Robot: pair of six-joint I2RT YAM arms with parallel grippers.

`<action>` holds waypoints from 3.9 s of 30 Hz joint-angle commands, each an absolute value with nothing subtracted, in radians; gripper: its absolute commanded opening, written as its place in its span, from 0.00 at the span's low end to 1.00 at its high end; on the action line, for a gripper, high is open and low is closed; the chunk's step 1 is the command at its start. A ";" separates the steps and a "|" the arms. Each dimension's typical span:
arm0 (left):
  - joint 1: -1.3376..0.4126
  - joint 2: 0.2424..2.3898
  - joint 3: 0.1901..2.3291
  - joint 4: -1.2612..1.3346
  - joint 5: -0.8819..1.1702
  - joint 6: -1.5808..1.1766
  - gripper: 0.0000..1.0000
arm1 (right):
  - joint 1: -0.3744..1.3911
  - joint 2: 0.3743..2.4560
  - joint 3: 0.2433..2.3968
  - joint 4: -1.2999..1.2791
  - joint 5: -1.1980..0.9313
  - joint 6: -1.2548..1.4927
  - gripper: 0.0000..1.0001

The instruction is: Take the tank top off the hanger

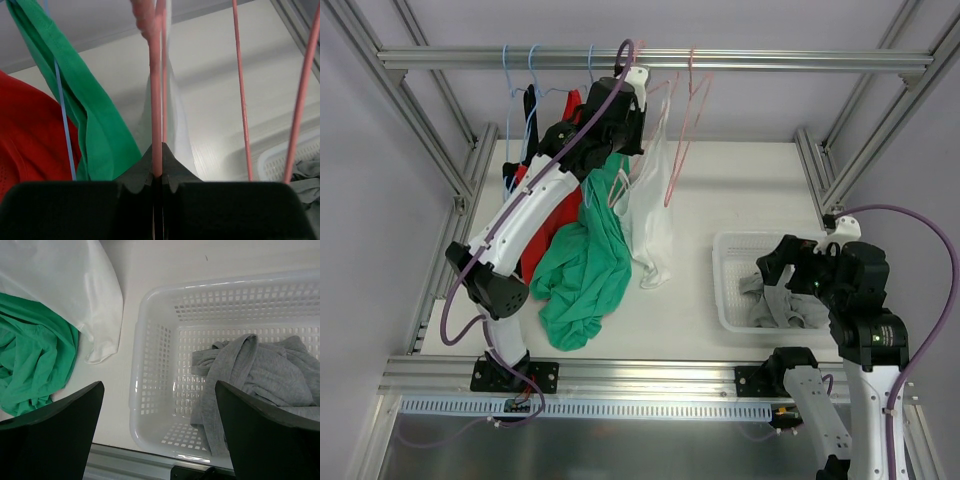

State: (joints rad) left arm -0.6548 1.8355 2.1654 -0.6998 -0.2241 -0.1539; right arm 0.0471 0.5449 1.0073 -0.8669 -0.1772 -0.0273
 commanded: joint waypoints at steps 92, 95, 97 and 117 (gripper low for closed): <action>-1.238 0.948 1.217 0.446 0.080 -0.009 0.00 | 0.394 0.693 1.083 -0.278 -0.665 0.196 0.00; -1.238 1.026 1.212 0.685 0.009 0.073 0.00 | 0.460 0.657 1.042 -0.278 -0.695 0.225 0.00; -1.236 1.081 1.209 0.788 -0.017 0.136 0.00 | 0.507 0.652 1.013 -0.281 -0.703 0.227 0.00; -1.238 0.772 0.917 0.220 -0.636 -0.305 0.00 | 0.845 0.755 0.813 -0.305 -0.123 0.158 1.00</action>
